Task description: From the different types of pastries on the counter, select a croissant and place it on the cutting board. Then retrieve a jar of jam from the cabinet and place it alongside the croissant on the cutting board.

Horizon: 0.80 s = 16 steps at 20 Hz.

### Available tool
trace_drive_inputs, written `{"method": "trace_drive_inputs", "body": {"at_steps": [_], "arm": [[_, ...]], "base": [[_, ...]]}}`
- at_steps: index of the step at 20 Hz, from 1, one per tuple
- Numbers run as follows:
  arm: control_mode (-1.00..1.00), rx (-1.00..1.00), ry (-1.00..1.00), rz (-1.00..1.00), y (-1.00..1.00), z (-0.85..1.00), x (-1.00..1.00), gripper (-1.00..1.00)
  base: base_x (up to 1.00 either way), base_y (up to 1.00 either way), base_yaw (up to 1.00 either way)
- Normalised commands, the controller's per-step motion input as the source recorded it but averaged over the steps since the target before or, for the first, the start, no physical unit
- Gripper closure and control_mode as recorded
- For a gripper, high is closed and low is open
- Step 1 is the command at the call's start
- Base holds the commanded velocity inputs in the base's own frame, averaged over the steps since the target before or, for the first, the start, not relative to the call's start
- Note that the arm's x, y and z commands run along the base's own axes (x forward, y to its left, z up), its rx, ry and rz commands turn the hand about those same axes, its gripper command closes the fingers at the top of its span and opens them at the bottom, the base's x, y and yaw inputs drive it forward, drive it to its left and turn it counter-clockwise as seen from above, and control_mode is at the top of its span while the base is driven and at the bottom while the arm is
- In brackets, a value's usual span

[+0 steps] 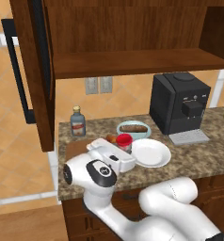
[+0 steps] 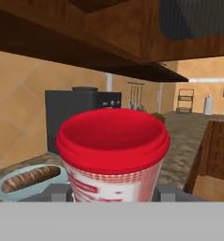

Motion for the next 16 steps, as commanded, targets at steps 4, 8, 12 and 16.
{"method": "trace_drive_inputs", "body": {"at_steps": [4,8,12,16], "arm": [[-1.00,0.03,0.00,0.00,0.40,-0.02,0.49,1.00],[-1.00,0.18,0.00,0.00,0.15,-0.08,0.47,1.00],[-1.00,0.23,0.00,0.00,0.02,-0.21,0.41,1.00],[-1.00,0.01,-0.01,0.00,0.00,-0.18,0.24,1.00]], "base": [[0.00,0.00,0.00],[0.00,0.00,0.00],[0.00,0.00,0.00],[0.00,0.00,0.00]]}}
